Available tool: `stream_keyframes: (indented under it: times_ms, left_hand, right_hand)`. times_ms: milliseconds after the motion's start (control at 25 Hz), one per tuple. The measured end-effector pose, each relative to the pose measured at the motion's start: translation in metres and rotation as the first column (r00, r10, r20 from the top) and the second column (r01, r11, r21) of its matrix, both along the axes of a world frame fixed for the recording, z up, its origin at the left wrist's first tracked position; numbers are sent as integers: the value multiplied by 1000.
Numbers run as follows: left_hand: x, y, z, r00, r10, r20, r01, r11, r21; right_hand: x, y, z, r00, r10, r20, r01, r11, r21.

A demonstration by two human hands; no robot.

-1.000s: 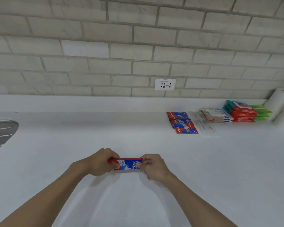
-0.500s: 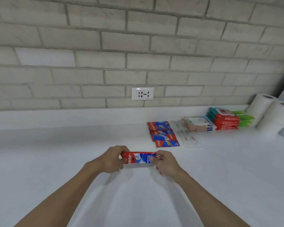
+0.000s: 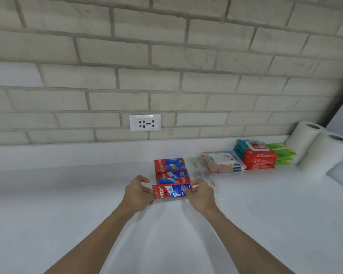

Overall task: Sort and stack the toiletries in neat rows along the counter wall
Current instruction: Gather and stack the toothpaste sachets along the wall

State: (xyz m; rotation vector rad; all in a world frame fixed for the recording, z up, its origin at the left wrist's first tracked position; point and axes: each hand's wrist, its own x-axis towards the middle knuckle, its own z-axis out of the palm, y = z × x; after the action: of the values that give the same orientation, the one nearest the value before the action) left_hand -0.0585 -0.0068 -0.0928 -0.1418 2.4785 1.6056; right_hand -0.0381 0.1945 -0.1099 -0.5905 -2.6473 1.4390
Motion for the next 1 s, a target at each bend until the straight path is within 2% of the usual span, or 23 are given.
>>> stream_keyframes:
  times_ms: [360,600,1000]
  left_hand:
    - [-21,38,-21,986,170,-4,-170,986,-5]
    - [-23,39,-26,979,205,15,-204,978,-46]
    - [-23,48,-35,986,169,14,-166,979,-118]
  right_hand:
    - [-27,23,-19,997,69,43,-78,967,243]
    - [-26,19,-19,985,118,124,-157,907,390]
    - [-22,19,-16,984,84,156,-148,873,464]
